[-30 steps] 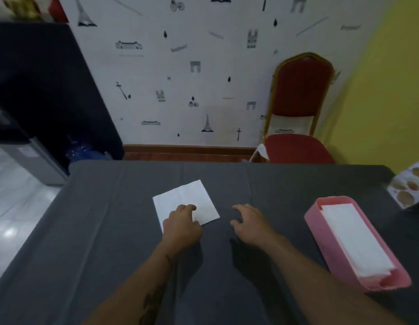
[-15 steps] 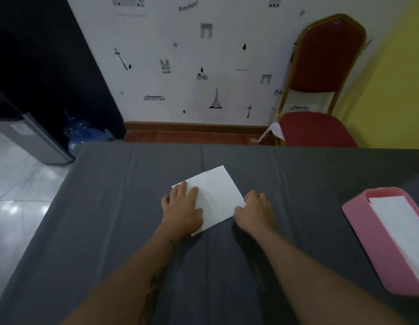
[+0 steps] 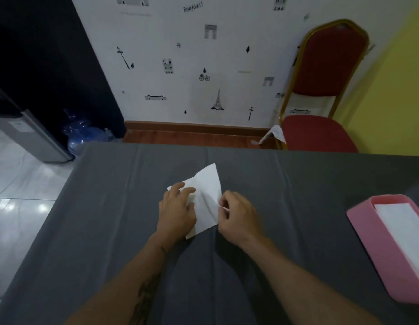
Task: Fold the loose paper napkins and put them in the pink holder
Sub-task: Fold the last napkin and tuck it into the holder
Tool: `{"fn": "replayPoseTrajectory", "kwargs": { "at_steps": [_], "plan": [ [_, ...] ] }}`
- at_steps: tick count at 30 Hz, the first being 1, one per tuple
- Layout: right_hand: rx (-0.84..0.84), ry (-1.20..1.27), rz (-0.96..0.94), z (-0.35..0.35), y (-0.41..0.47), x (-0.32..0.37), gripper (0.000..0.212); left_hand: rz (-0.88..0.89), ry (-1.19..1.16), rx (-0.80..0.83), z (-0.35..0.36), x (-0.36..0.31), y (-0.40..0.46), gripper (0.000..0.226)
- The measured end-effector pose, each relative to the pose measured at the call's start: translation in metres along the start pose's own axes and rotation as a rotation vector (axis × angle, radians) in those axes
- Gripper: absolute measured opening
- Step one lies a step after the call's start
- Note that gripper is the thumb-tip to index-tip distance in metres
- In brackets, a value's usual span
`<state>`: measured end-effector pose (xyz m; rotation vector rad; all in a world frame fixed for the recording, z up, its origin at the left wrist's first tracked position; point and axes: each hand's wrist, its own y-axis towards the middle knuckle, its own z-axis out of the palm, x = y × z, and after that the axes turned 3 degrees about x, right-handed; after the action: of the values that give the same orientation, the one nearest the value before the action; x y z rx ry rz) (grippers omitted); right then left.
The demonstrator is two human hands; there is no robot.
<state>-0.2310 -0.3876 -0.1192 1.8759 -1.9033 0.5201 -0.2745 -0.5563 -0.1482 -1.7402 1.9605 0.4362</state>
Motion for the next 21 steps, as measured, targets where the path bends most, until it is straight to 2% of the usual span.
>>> {"fn": "replayPoseTrajectory", "kwargs": {
  "at_steps": [4, 6, 9, 13, 16, 18, 21],
  "plan": [
    [0.047, 0.062, -0.146, 0.008, -0.002, 0.014, 0.014, 0.042, 0.074, 0.055, -0.009, 0.020, 0.002, 0.037],
    [0.134, 0.087, -0.195, 0.012, -0.002, 0.016, 0.013, 0.044, -0.044, 0.021, -0.011, 0.026, 0.001, 0.032],
    [0.240, 0.123, -0.210, 0.017, -0.004, 0.016, 0.021, -0.049, -0.256, -0.099, -0.022, 0.025, -0.001, 0.031],
    [0.119, 0.295, -0.084, 0.024, -0.005, 0.016, 0.014, -0.141, -0.318, -0.197, -0.034, 0.029, -0.003, 0.034],
    [0.026, 0.304, 0.011, 0.027, -0.001, 0.015, 0.011, -0.234, -0.377, -0.225, -0.037, 0.031, -0.003, 0.040],
    [0.055, 0.212, 0.086, 0.027, 0.002, 0.013, 0.010, -0.249, -0.385, -0.228, -0.038, 0.030, -0.002, 0.044],
    [0.155, 0.054, 0.222, 0.028, 0.008, 0.014, 0.012, -0.168, -0.245, -0.169, -0.034, 0.034, 0.006, 0.046]
  ]
}}
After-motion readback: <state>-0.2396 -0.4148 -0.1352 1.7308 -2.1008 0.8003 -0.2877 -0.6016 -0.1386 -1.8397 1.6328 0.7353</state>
